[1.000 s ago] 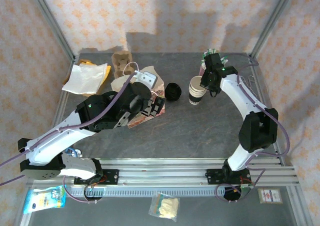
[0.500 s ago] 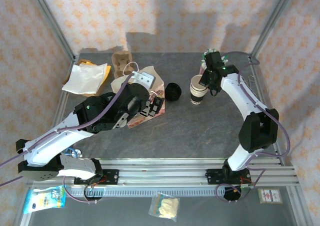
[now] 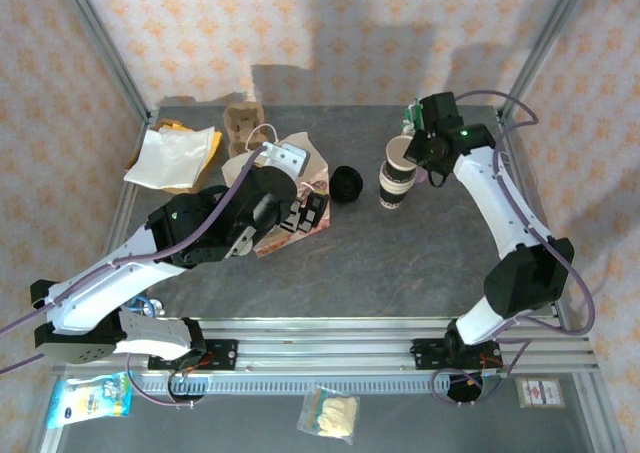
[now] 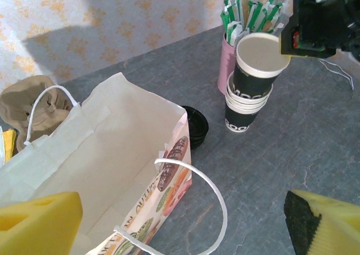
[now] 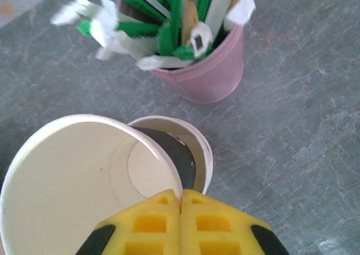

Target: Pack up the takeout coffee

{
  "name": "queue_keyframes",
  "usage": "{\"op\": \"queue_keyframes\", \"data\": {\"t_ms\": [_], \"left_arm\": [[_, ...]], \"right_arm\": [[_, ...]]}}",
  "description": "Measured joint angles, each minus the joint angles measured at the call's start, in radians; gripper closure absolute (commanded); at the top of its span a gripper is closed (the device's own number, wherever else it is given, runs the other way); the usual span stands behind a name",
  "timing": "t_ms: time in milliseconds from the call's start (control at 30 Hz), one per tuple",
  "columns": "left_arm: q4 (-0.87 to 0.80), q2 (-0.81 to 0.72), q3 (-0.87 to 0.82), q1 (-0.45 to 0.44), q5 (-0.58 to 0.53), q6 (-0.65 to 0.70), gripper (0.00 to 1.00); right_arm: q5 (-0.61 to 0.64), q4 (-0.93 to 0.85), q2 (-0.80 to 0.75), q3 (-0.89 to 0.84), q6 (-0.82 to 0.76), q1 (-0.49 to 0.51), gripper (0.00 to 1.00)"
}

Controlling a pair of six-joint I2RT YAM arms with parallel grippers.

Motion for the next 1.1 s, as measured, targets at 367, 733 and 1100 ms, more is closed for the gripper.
{"op": "queue_keyframes", "data": {"t_ms": [367,733,1100], "left_arm": [[0.048,-0.081,0.008,0.000,-0.128,-0.080,0.02],[0.124,-0.338,-0.099,0.000,-0.335,-0.201,0.01],[0.143,-0.336,-0.165,0.000,-0.369,-0.259,0.01]], "right_arm": [[-0.076,-0.119,-0.229,0.109,-0.078,0.069,1.00],[-0.075,-0.159,-0.387,-0.248,-0.048,0.479,1.00],[-0.056,0.021,-0.283,-0.504,0.007,0.782,1.00]]}}
